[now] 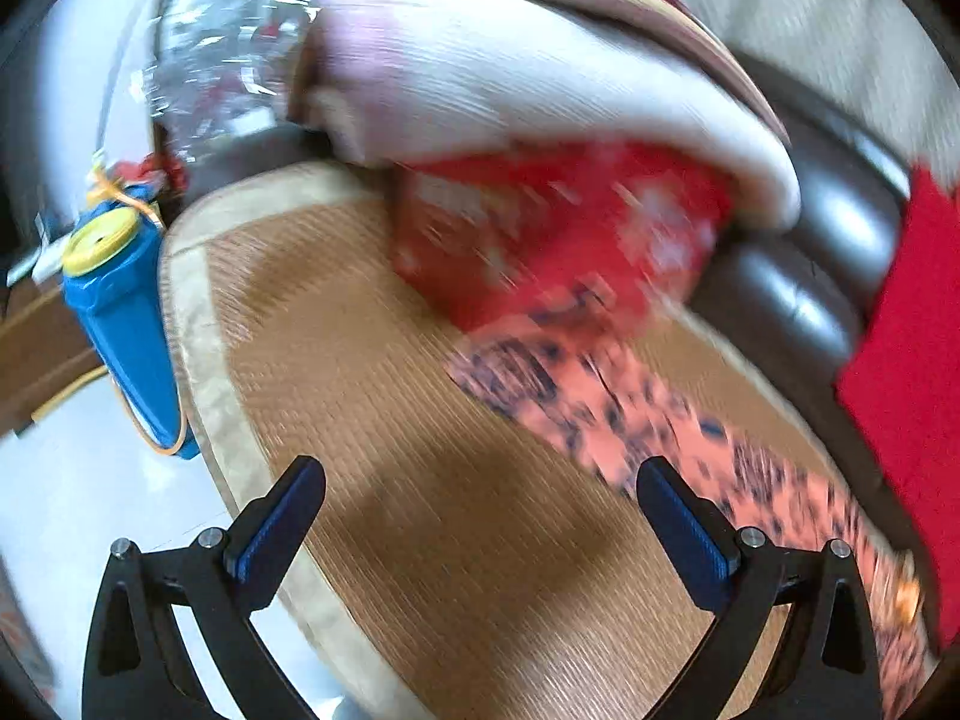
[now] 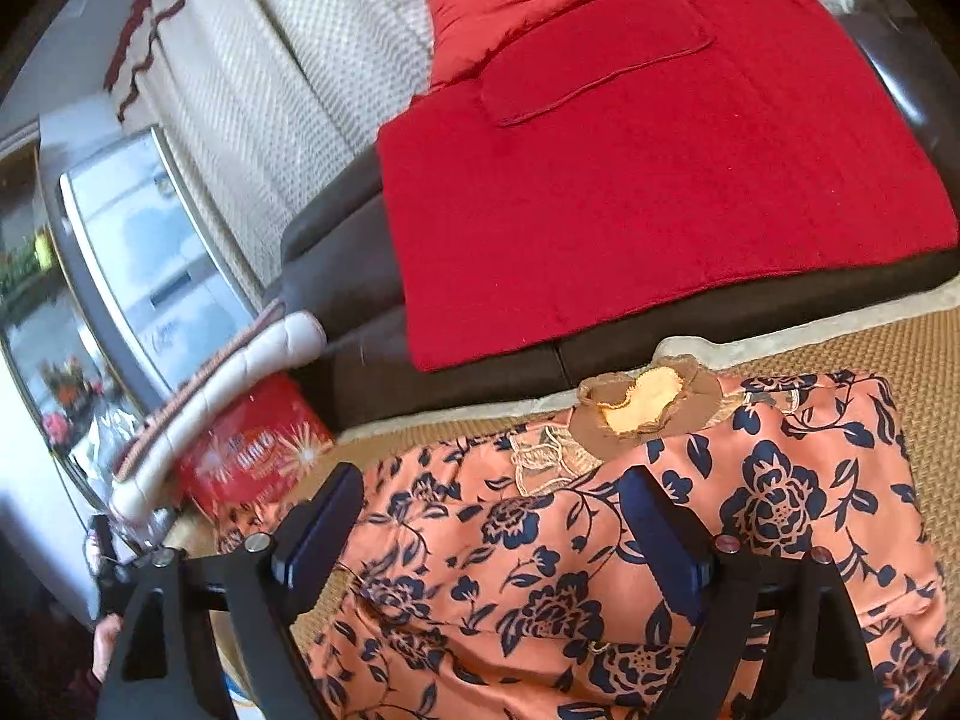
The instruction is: Fold small clothes
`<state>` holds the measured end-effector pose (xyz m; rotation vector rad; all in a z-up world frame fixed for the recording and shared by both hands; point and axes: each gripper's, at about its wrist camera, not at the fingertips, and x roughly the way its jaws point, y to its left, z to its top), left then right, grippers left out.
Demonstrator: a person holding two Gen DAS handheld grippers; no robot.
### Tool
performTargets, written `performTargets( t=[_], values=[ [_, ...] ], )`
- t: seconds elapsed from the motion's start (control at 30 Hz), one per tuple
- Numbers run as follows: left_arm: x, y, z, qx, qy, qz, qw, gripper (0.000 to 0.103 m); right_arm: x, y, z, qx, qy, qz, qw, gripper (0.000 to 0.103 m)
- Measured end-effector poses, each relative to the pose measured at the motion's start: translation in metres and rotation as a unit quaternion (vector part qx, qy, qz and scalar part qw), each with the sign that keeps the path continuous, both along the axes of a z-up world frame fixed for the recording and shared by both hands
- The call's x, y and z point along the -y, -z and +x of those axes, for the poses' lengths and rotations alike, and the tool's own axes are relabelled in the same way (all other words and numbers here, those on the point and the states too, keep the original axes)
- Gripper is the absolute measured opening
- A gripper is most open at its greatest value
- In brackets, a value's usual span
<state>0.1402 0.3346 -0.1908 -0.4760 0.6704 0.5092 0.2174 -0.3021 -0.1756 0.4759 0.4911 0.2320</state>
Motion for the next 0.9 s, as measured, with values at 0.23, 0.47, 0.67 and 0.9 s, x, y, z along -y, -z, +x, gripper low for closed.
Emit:
performTargets(
  t=[0.23, 0.47, 0.67, 0.9],
  values=[
    [0.002, 0.042, 0.027, -0.006, 0.055, -0.054, 0.9970, 0.103, 0.016, 0.014, 0.004, -0.025, 0.017, 0.032, 0.999, 0.089],
    [0.044, 0.045, 0.072, 0.022, 0.103, -0.130, 0.9860, 0.077, 0.020, 0.022, 0.012, -0.039, 0.027, 0.048, 0.998, 0.089],
    [0.025, 0.065, 0.095, 0.018, 0.056, -0.212, 0.9754, 0.076, 0.013, 0.019, 0.015, -0.034, 0.022, 0.035, 0.999, 0.089],
    [0.012, 0.071, 0.111, 0.037, 0.024, -0.245, 0.9686, 0.061, 0.013, 0.016, 0.014, -0.028, 0.029, 0.027, 0.999, 0.089]
  ],
)
